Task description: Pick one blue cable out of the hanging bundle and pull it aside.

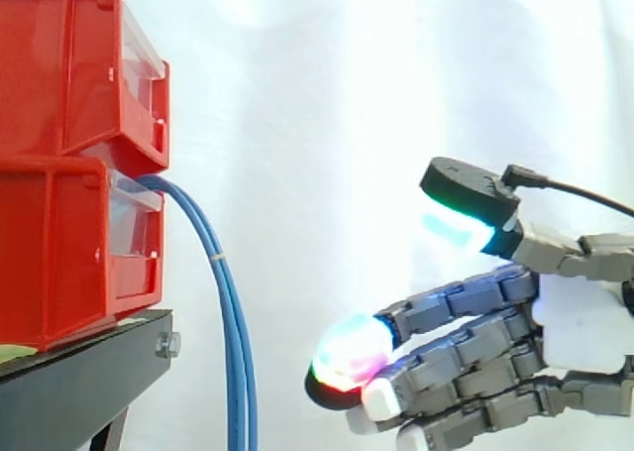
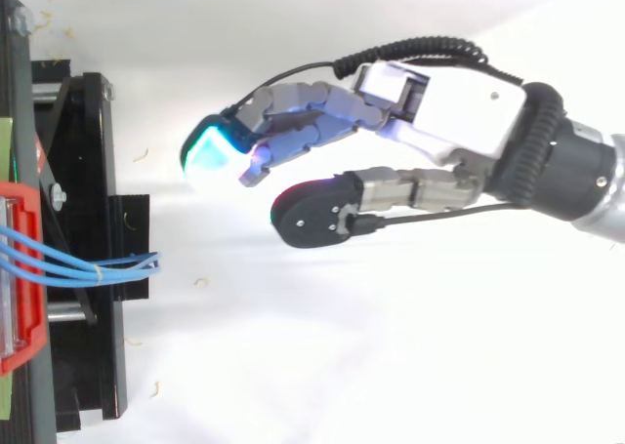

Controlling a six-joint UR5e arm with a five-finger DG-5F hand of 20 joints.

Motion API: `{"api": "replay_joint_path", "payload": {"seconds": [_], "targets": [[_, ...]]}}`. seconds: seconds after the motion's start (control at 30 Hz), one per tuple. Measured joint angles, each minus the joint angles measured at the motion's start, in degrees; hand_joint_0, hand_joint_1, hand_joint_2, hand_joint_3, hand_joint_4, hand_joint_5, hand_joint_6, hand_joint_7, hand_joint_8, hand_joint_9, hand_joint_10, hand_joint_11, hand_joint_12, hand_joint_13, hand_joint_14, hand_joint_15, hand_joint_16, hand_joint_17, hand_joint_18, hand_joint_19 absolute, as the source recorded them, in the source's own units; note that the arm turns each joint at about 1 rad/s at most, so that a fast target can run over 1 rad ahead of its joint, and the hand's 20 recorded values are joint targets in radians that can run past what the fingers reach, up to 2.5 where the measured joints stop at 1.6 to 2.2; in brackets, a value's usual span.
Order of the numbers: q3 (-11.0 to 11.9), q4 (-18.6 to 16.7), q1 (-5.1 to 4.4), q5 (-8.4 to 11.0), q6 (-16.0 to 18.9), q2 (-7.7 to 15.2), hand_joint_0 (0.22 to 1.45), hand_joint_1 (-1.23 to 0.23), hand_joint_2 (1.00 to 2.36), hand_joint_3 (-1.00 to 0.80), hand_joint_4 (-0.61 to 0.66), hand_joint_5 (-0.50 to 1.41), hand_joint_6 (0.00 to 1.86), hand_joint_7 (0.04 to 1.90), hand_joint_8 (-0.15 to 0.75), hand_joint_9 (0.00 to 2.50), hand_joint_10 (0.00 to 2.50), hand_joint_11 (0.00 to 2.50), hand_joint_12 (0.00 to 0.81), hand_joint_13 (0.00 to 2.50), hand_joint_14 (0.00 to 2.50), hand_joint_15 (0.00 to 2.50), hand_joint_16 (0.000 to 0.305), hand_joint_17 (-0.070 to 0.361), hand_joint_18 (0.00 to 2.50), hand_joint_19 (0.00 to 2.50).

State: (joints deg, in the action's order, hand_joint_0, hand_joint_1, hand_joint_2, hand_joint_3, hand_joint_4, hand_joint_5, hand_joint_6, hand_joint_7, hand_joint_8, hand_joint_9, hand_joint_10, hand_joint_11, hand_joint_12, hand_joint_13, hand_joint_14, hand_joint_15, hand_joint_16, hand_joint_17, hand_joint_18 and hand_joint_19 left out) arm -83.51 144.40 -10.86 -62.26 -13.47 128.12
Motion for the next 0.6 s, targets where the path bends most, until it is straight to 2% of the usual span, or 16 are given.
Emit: {"api": "replay_joint_path", "payload": {"seconds": [0.17,0.3,0.6], "targets": [[1.8,-0.3,0.04,0.14,-1.2,1.2,0.49,-0.45,1.0,-0.45,0.35,-0.19,0.5,0.83,0.316,0.67,0.01,0.37,0.383,0.41,0.0,0.13,0.064,0.144,0.45,0.25],[3.4,-0.6,0.12,0.06,-2.4,3.1,0.49,-0.45,1.0,-0.45,0.35,-0.19,0.5,0.83,0.316,0.67,0.01,0.37,0.383,0.41,0.0,0.13,0.064,0.143,0.45,0.26],[9.1,-1.2,0.12,-1.17,-0.1,8.7,0.49,-0.45,1.0,-0.45,0.36,-0.19,0.5,0.83,0.318,0.67,0.01,0.38,0.382,0.41,0.0,0.14,0.064,0.143,0.46,0.25]]}}
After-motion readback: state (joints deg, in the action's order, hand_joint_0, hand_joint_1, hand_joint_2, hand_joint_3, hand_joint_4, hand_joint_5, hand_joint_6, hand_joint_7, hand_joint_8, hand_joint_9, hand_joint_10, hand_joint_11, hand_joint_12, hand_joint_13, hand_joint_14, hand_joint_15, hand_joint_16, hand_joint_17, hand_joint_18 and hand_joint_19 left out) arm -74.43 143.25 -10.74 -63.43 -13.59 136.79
